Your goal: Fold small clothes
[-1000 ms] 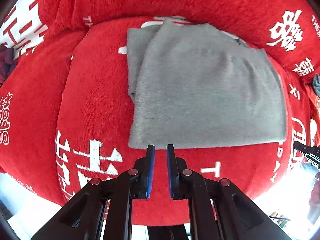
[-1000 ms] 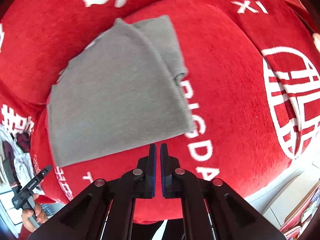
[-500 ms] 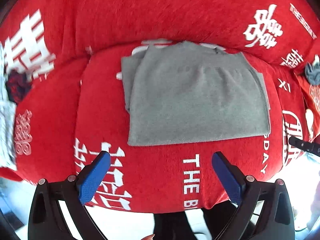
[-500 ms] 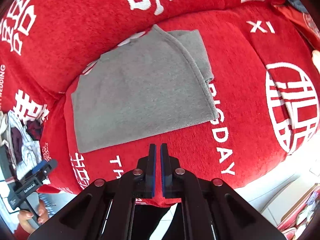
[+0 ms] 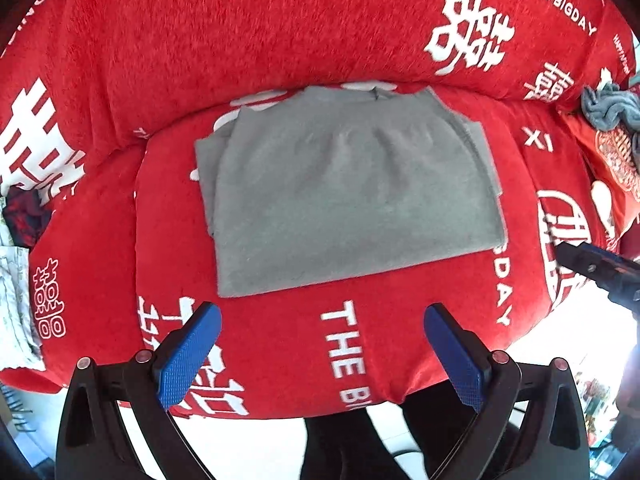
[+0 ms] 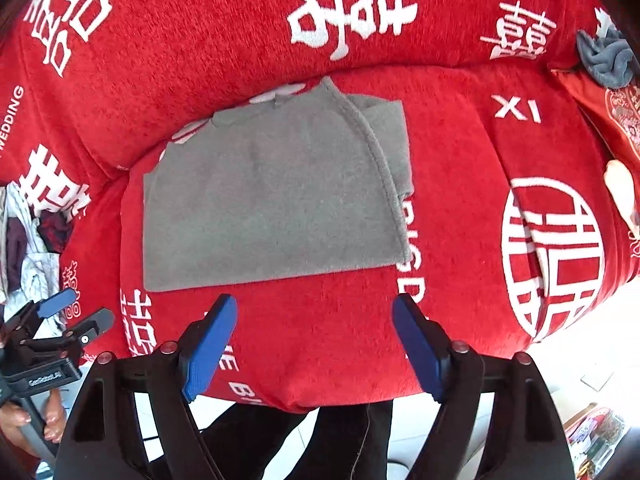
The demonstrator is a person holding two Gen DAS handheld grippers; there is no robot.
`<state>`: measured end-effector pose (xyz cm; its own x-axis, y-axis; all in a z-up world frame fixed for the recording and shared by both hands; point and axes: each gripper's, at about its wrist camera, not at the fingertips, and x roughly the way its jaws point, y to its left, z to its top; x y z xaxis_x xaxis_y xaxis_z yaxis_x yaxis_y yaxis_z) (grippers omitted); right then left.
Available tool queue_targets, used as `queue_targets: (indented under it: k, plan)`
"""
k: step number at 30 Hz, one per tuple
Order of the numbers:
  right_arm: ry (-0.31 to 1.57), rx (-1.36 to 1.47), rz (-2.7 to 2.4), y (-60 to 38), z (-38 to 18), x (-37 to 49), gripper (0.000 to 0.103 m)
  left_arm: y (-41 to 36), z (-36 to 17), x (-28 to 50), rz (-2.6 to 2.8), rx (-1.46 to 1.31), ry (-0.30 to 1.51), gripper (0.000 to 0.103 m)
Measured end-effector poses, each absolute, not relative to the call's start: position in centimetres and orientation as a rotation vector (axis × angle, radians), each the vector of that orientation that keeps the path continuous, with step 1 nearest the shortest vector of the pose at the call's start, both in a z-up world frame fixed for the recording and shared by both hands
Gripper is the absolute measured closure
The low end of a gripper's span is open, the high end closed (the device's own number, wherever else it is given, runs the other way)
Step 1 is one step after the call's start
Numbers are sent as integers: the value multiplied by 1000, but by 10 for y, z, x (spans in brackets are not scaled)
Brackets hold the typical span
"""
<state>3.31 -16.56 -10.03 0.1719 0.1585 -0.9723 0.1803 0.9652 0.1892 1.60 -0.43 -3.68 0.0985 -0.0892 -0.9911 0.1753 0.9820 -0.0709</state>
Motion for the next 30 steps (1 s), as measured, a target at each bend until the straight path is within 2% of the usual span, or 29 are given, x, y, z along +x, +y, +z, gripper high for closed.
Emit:
queue_targets:
  k: [2, 3, 4, 13, 21, 30]
  plan:
    - [1384, 299, -9, -168, -99, 34, 14, -9, -31, 17, -195, 57, 1456, 2]
    - [1362, 310, 1, -170, -97, 35, 5, -11, -29, 17, -200, 51, 1455, 2]
    - [1348, 316, 5, -172, -95, 34, 0, -13, -26, 18, -211, 39, 1456, 2]
    - [1422, 412, 82, -189, -104, 39, 0, -30, -5, 15, -152, -5, 1459, 2]
    - [1518, 526, 135, -220, -135, 33, 0, -33, -6, 0, -111, -117, 1478, 2]
    - [1441, 543, 105, -209, -129, 34, 0, -7, -16, 1, -158, -57, 1468, 2]
